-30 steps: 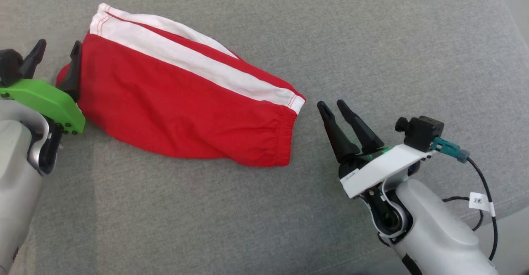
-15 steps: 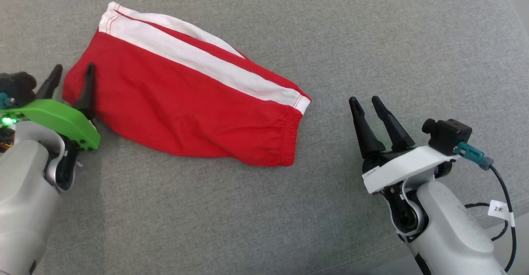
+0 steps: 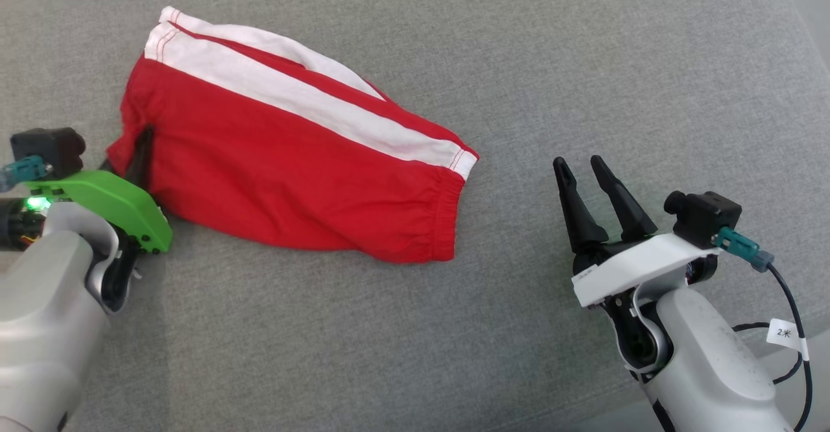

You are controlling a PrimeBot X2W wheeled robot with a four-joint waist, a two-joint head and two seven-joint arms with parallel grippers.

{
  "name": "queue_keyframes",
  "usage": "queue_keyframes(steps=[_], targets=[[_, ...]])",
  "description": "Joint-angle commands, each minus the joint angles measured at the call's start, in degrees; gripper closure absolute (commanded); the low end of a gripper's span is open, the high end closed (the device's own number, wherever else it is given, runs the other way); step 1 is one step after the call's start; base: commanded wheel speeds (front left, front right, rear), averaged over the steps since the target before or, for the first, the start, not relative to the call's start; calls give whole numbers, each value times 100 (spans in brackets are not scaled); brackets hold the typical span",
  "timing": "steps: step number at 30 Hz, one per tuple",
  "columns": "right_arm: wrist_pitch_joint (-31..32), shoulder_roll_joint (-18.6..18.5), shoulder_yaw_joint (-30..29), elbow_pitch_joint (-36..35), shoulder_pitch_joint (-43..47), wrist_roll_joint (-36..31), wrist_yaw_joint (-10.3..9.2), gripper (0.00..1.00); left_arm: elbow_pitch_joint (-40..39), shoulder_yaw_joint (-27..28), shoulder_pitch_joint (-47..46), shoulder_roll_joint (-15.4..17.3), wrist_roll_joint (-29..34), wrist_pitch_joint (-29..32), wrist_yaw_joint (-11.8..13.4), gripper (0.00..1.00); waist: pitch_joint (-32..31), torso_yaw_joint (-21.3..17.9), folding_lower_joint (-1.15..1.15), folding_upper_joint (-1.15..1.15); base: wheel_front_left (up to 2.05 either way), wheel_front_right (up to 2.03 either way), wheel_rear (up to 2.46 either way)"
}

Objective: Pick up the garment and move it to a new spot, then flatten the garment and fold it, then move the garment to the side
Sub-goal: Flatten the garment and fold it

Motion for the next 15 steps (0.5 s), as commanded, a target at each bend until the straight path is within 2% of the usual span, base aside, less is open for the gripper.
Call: queue_keyframes(steps=[1,8,15], targets=[[-10,-10,-38,27,66,-73,-6,0,96,-21,19,-31,-21,-2,16,100,-47,42,0,0,0,0,0],[-10,21,-422,125,137,-556,-6,0,308,254,169,-234,0,-125,16,100,-311,295,0,0,0,0,0],[-11,120,-811,271,252,-1271,-6,0,181,953,694,-477,423,-126,73,100,-687,611,0,0,0,0,0]])
